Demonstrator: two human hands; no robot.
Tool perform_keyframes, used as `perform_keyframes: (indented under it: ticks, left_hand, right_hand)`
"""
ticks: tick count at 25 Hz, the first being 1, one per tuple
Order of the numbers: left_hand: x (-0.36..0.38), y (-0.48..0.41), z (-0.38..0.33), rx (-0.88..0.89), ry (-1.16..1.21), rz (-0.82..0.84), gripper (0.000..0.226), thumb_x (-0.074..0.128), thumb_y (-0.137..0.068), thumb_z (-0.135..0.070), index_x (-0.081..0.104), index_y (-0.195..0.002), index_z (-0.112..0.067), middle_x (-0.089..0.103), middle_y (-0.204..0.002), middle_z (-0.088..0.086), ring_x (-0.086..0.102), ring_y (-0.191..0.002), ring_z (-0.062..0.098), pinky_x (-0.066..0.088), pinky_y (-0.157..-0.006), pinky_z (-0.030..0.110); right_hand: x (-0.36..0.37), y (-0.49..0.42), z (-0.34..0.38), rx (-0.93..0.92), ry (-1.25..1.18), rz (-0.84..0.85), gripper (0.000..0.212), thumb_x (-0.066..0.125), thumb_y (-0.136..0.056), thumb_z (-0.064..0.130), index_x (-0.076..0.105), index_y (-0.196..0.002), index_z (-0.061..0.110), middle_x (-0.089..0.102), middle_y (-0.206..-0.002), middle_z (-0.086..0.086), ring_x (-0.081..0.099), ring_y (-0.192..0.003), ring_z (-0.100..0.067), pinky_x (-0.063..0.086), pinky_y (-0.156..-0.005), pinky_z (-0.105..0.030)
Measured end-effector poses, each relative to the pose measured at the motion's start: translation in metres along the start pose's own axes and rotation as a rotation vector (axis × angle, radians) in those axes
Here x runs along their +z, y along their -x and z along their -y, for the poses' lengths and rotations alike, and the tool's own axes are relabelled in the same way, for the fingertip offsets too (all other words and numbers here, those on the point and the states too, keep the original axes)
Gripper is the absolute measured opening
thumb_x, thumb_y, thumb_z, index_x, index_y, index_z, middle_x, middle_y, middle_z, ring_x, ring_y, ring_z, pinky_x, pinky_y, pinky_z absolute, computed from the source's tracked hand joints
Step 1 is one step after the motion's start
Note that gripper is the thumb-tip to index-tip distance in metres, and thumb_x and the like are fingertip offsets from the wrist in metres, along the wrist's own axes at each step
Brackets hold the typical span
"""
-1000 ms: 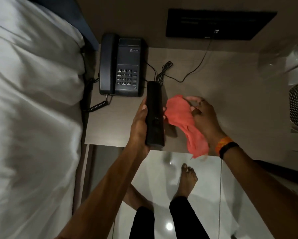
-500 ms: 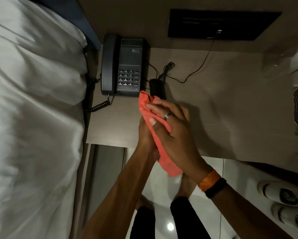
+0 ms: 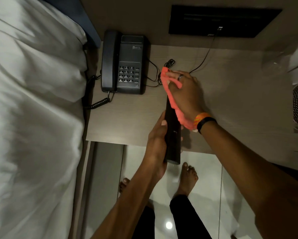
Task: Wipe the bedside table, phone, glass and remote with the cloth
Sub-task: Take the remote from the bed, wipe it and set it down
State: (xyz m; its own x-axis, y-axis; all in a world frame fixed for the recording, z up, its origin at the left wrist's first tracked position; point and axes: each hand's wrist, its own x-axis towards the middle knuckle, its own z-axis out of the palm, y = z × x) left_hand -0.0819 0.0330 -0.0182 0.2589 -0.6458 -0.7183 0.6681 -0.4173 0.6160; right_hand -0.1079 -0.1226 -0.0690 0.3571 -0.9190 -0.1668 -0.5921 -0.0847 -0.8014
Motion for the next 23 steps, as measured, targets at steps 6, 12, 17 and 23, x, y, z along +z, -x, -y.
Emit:
perform_keyframes:
  ticks: [6,12,17,23]
  left_hand:
    - [-0.015,0.005,-0.003,-0.039,0.193,-0.044,0.05,0.066,-0.09,-0.009,0.054,-0.138,-0.018,0.071,-0.098,0.014,0.07,-0.076,0.023,0.061,-0.06,0.035]
    - [-0.016,-0.024,-0.028,-0.205,0.208,-0.184,0.04,0.035,-0.106,-0.05,0.063,-0.113,-0.023,0.068,-0.086,-0.004,0.065,-0.071,0.011,0.054,-0.064,0.027]
    - [-0.008,-0.015,-0.02,-0.214,0.158,-0.155,0.037,0.045,-0.104,-0.045,0.07,-0.11,-0.018,0.075,-0.092,0.006,0.071,-0.08,0.018,0.057,-0.077,0.034]
    - [-0.01,0.001,-0.018,-0.208,0.083,-0.059,0.036,0.041,-0.106,-0.043,0.065,-0.118,-0.018,0.073,-0.08,0.005,0.066,-0.058,0.016,0.054,-0.049,0.025]
  right_hand:
    - [-0.033,-0.003,-0.003,0.327,-0.563,-0.066,0.028,0.061,-0.094,0.006,0.067,-0.122,0.007,0.072,-0.111,-0.002,0.068,-0.105,-0.015,0.055,-0.093,-0.028]
    - [-0.044,0.112,0.066,-0.001,-0.283,0.149,0.024,0.064,-0.096,0.02,0.071,-0.114,0.033,0.067,-0.108,0.029,0.064,-0.104,0.011,0.052,-0.09,-0.013]
    - [-0.005,0.103,0.043,-0.186,0.048,0.08,0.028,0.054,-0.098,0.023,0.072,-0.118,0.029,0.063,-0.122,0.014,0.048,-0.119,-0.007,0.037,-0.103,-0.013]
    - [0.004,0.011,0.029,-0.161,0.165,0.13,0.02,0.067,-0.091,0.019,0.076,-0.108,0.024,0.071,-0.11,0.008,0.052,-0.112,-0.014,0.036,-0.089,-0.012]
